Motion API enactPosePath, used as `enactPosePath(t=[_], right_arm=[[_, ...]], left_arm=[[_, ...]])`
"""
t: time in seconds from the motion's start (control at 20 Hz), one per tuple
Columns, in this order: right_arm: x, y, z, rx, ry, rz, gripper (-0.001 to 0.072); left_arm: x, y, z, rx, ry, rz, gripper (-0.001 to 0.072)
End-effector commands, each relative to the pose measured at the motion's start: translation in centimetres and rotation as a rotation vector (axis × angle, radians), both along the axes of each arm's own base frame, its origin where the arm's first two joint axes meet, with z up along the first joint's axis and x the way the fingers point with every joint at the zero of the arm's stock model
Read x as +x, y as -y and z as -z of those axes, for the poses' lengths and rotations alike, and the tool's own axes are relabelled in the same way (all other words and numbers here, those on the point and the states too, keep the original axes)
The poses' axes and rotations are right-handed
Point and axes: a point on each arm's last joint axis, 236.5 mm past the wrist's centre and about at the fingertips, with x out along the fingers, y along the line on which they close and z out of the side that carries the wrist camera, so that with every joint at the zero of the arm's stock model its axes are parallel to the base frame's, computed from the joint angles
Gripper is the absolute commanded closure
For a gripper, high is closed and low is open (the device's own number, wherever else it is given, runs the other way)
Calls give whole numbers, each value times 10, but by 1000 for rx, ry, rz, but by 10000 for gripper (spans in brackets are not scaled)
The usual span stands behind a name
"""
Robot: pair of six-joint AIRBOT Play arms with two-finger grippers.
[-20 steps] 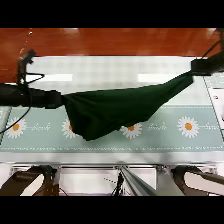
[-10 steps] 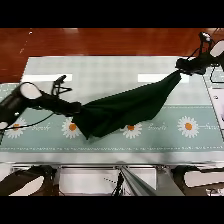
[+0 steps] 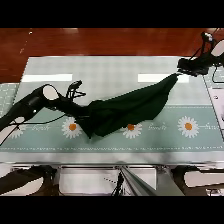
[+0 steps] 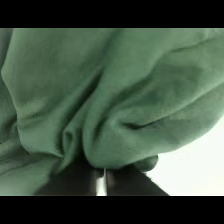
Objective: Fold the shirts.
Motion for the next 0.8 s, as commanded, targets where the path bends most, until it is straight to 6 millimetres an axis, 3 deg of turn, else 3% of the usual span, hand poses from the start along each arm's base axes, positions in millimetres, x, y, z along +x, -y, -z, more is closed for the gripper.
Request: enactPosePath(t=[0.0,0.1,0.2,0.3,0.35,0.5,0.65,0.75], right_arm=[[-28,-4,-41,-51,9,-101,344],[-47,-1,-70,-89,27,-115,344],[-62,9,-88,-148,39,-111,344],[-76,12,-87,-168,16,-112,309],[-84,8,-79,-152,-11,-124,226],[-113,-15,-38,-62,-123,-185,213],[-132,-47,-11,73,-146,-210,213],[-139,-65,-3,147,-134,-214,213]], left_arm=[[12,-11,-27,-20,3,-7,375],[25,-27,-54,-36,59,-48,367],[23,-51,-78,-19,111,-83,363],[6,-79,-82,59,109,-98,145],[-4,-90,-77,98,99,-107,143],[-41,-100,-45,128,30,-133,143],[-68,-90,-7,80,-42,-158,143],[-77,-72,5,-9,-68,-174,143]])
